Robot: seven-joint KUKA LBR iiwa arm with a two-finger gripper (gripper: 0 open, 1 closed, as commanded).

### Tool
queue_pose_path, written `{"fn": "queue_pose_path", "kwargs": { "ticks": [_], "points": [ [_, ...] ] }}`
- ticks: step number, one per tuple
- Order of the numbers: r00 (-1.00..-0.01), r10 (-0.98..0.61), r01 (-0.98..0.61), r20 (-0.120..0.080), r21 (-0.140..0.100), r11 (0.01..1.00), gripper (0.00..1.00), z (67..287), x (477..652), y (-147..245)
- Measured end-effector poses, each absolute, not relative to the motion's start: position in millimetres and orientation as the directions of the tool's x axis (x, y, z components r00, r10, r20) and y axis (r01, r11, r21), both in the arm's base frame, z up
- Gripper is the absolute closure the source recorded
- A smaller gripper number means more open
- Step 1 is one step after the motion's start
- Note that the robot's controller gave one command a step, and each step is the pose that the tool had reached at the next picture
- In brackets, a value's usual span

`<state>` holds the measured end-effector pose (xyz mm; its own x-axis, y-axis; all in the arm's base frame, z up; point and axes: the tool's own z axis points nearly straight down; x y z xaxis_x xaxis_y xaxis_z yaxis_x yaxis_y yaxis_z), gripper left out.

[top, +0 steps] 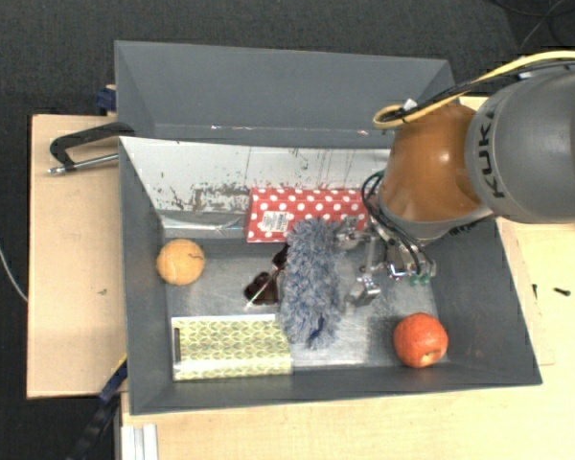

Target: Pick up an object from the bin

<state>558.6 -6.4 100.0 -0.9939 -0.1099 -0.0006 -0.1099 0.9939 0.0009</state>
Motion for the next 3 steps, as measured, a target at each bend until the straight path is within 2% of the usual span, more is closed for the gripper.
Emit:
{"fn": "queue_pose_path", "kwargs": {
  "ticks": [1,2,3],
  "points": [
    [-0.996,-0.094,-0.094,-0.004,0.0,0.996,1.0,80.7,553.5,40.0],
    [-0.996,-0.094,-0.094,-0.003,0.0,0.996,1.0,82.1,553.1,39.6],
    [-0.986,-0.165,-0.165,-0.012,-0.002,0.986,1.0,270.5,562.9,7.9]
  ]
}}
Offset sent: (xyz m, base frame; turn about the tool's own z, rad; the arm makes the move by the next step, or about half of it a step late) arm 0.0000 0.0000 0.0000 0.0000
